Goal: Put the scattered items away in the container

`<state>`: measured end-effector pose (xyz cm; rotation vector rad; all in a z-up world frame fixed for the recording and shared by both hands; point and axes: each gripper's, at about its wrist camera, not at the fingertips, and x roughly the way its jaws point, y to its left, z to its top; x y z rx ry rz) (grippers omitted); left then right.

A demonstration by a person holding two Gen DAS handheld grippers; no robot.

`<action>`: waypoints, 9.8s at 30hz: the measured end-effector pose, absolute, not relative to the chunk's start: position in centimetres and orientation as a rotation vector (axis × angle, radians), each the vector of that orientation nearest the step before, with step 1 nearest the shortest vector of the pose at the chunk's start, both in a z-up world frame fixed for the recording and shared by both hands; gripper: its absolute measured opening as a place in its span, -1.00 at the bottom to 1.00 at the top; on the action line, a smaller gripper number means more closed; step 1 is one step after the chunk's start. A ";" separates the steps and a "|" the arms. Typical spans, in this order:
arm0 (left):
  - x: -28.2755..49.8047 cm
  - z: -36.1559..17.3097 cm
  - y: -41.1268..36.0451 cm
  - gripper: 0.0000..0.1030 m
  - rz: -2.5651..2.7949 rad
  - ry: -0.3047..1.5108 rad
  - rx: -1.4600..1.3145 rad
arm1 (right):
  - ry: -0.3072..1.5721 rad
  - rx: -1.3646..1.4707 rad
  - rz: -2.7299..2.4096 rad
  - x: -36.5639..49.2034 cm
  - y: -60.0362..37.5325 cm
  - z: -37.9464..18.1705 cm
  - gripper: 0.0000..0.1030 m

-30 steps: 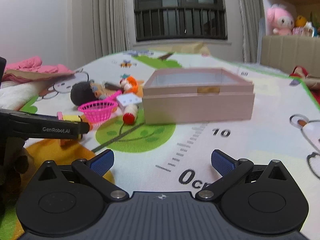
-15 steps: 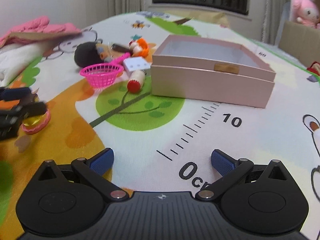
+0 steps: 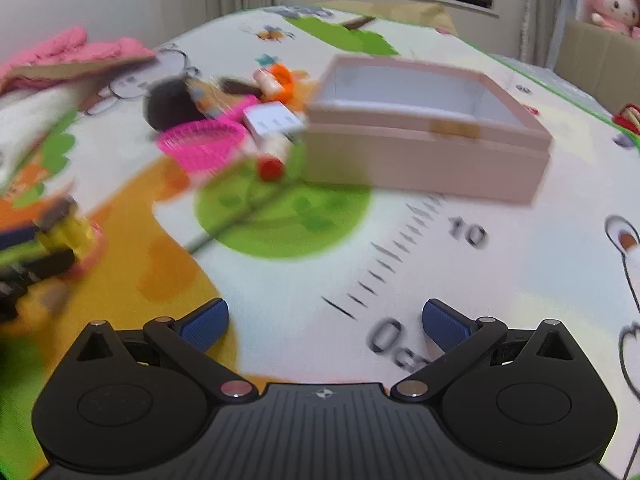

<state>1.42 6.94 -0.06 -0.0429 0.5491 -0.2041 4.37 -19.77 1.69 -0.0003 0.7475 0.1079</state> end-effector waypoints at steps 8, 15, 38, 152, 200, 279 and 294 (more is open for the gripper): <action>0.9 -0.4 6.0 1.00 -0.159 0.550 0.013 | 0.549 -0.178 0.246 10.2 -11.6 5.0 0.99; 0.5 -0.3 6.4 1.00 -0.152 0.536 -0.012 | 0.628 -0.169 0.270 17.1 -8.9 3.1 0.99; 2.4 0.8 3.8 1.00 -0.225 0.642 -0.006 | 0.515 -0.206 0.189 -2.0 -19.3 4.0 0.59; 2.9 3.3 12.2 0.98 -0.126 0.558 -0.158 | 0.485 -0.468 0.237 24.3 -1.4 2.2 0.97; 1.0 1.9 8.6 0.99 -0.341 0.658 -0.091 | 0.676 -0.077 0.446 8.3 -13.1 4.0 0.25; 6.2 1.2 4.7 0.82 -0.254 0.708 0.078 | 0.566 0.030 -0.019 -0.8 -21.4 0.0 0.95; 5.5 1.6 5.4 0.76 -0.282 0.693 0.010 | 0.626 0.033 -0.007 2.8 -18.1 0.1 -0.11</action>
